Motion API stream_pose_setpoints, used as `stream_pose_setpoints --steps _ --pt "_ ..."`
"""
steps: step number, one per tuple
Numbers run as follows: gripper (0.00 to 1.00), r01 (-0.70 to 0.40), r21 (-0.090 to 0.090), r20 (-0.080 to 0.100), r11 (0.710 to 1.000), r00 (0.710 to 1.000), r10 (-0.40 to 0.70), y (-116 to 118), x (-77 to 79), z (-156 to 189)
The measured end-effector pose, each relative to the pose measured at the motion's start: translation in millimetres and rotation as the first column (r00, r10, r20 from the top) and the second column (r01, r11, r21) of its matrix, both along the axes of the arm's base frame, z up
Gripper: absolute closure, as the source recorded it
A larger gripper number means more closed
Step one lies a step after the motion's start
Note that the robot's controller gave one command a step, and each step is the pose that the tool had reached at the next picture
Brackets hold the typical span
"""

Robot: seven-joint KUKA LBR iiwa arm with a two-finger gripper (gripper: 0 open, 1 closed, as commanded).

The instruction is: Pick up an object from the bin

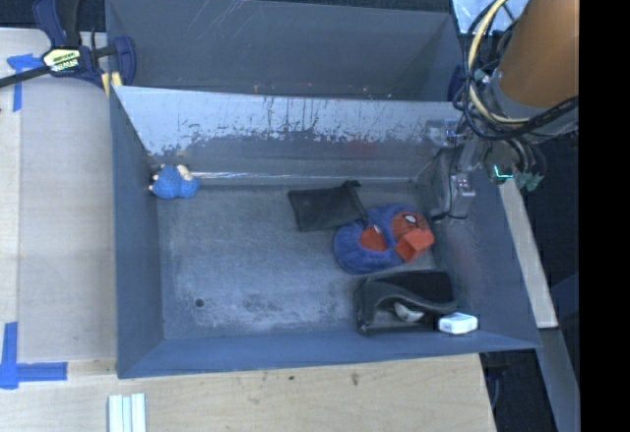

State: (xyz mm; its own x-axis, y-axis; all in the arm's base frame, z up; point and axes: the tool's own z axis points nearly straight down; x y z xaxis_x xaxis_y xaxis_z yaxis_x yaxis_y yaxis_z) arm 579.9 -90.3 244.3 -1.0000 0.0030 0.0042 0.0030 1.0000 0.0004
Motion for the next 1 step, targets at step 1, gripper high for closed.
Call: stream_pose_setpoints --steps 1 --pt "0.00 0.116 0.006 0.023 0.993 0.993 -0.116 65.4 -38.9 -160.0"
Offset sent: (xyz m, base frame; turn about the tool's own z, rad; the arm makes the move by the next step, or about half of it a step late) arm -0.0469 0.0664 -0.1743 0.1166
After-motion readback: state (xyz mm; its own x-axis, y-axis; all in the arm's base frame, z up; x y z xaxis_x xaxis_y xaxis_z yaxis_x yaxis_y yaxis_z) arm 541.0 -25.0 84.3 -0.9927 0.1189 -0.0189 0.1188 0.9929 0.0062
